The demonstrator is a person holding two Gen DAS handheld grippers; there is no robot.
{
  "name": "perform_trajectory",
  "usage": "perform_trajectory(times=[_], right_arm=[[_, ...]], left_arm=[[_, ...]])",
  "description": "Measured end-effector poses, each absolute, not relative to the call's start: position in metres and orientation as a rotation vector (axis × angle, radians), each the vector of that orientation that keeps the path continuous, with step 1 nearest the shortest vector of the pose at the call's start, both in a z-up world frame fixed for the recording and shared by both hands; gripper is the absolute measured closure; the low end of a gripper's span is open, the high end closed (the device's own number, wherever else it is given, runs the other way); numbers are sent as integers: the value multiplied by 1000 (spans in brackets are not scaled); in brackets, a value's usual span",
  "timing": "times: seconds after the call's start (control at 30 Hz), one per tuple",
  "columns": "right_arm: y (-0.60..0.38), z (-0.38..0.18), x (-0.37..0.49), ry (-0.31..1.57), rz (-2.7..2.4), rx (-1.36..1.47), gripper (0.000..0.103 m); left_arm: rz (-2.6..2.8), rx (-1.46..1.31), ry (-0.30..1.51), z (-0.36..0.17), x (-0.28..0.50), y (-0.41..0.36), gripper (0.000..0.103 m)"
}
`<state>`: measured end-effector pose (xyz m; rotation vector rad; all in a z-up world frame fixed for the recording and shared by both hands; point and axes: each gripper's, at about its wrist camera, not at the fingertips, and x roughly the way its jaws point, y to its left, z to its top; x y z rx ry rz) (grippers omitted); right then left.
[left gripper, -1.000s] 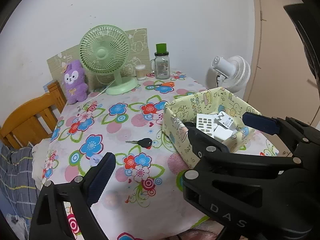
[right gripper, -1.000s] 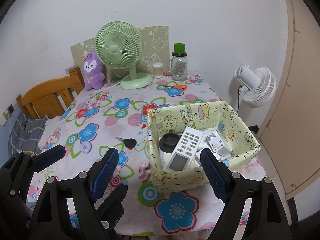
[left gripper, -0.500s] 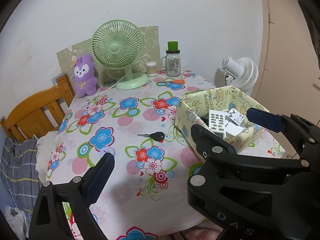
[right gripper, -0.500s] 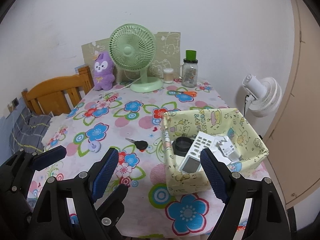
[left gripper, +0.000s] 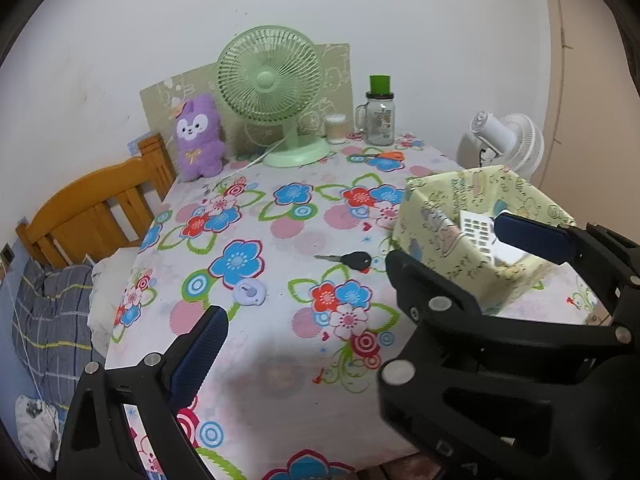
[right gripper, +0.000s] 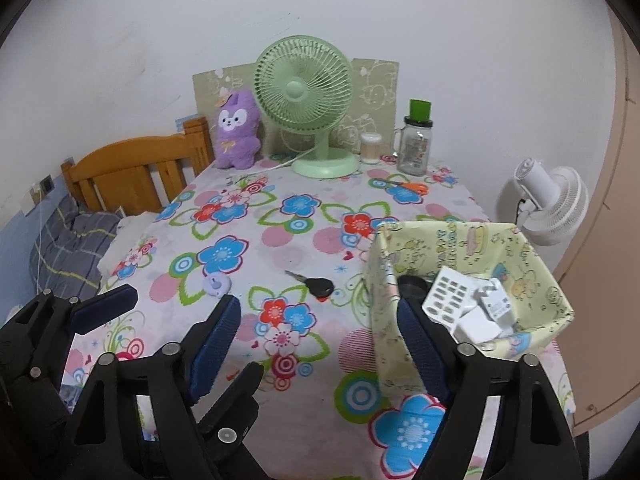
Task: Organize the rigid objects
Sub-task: 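Move both tools toward the lavender round object and black car key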
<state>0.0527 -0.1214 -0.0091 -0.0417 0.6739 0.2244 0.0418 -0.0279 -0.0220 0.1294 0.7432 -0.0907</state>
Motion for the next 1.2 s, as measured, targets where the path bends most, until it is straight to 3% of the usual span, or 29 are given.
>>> perform_trajectory(times=[1.2], right_arm=[[-61,-92,125,797,260,-111,28]], left_arm=[[-5,19,864,-105,101,39,5]])
